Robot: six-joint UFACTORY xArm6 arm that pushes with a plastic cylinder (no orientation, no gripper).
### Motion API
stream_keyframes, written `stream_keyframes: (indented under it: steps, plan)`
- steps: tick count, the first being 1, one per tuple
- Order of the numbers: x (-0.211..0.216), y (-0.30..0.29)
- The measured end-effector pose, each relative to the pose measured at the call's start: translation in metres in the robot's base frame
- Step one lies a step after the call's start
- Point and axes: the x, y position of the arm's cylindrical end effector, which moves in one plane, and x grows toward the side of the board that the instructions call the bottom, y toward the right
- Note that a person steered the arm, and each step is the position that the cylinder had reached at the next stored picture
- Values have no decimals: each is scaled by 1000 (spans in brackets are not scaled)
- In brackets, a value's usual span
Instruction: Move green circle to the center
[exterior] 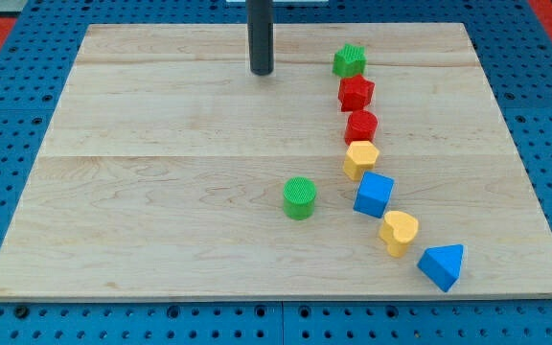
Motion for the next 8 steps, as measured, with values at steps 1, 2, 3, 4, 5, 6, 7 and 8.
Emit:
stream_keyframes:
  steps: [1,2,3,4,5,6,7,8]
  plan:
    - [74,2]
    - [148,-16]
    - [200,-55]
    - [249,-31]
    - [259,6]
    - [258,27]
    - [246,38]
    - [201,39]
